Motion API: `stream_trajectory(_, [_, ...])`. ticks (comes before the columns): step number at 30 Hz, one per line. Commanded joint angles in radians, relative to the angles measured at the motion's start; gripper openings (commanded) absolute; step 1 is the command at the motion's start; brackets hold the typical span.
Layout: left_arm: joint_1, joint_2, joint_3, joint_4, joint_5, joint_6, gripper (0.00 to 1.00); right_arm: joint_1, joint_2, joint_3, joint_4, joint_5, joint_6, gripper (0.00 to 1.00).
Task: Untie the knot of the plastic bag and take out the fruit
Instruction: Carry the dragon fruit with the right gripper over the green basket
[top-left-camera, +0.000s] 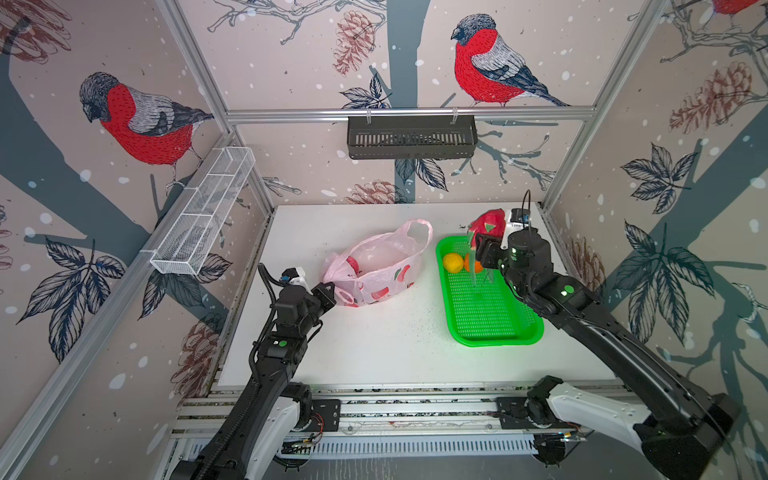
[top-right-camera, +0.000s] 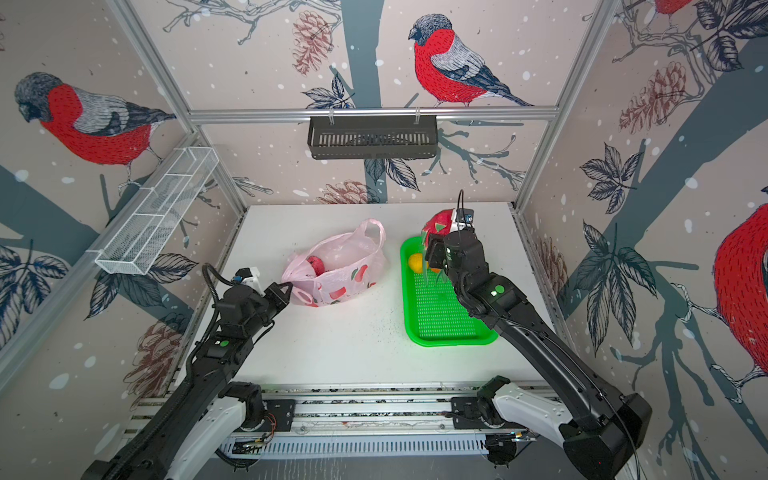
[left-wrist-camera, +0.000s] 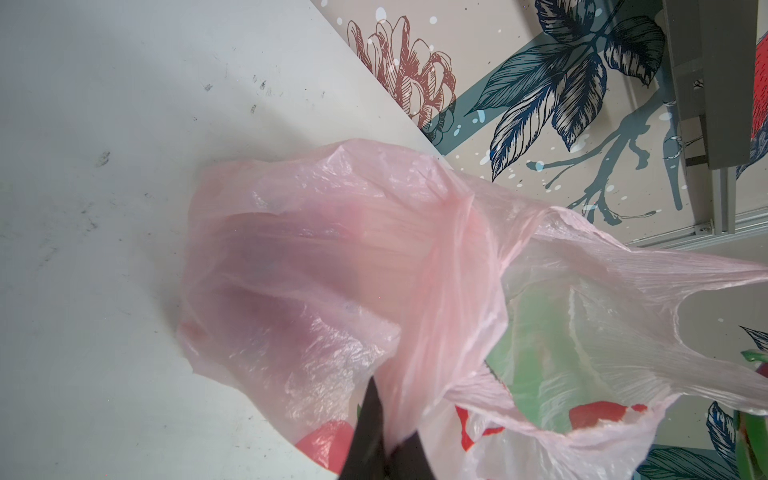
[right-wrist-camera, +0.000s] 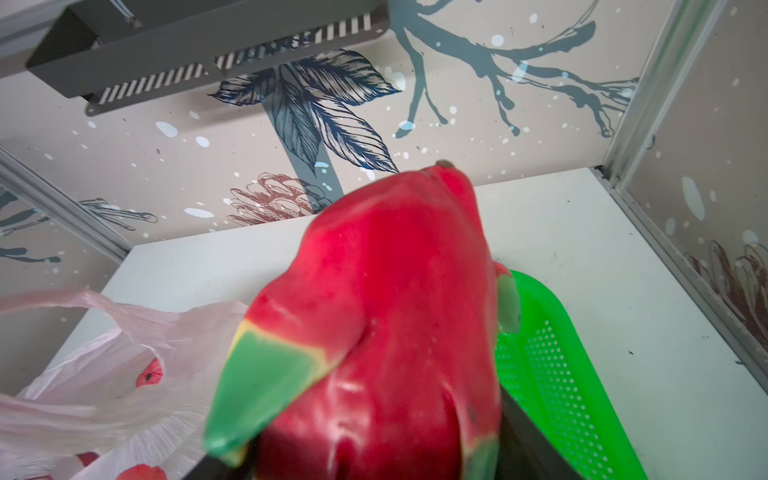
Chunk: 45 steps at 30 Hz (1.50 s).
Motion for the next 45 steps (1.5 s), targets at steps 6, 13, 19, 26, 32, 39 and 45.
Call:
stream_trajectory(6, [0.014,-0.016,0.010,0.000,-0.012,0.019,0.00,-0.098,-0.028,-0.098,0.040,-0.055,-0.015,0.23])
stream_trajectory(13, [0.022,-0.036,0.006,-0.020,-0.010,0.021,0.00,-0.143,0.011,-0.138,0.040,-0.085,-0.066,0.23])
stream_trajectory(19, [0.026,-0.044,0.006,-0.030,-0.009,0.023,0.00,-0.175,0.090,-0.146,0.012,-0.088,-0.110,0.24])
stream_trajectory(26, [0.028,-0.041,0.004,-0.030,-0.006,0.020,0.00,-0.177,0.189,-0.128,-0.036,-0.028,-0.149,0.24])
stream_trajectory(32, [0.029,-0.042,0.004,-0.035,-0.003,0.020,0.00,-0.189,0.281,-0.138,-0.017,-0.009,-0.168,0.23])
stream_trajectory(39, [0.029,-0.045,0.006,-0.045,-0.004,0.022,0.00,-0.195,0.353,-0.133,-0.002,0.018,-0.192,0.23])
stream_trajectory(45, [0.029,-0.049,0.006,-0.048,-0.003,0.024,0.00,-0.193,0.387,-0.132,-0.008,0.021,-0.202,0.26])
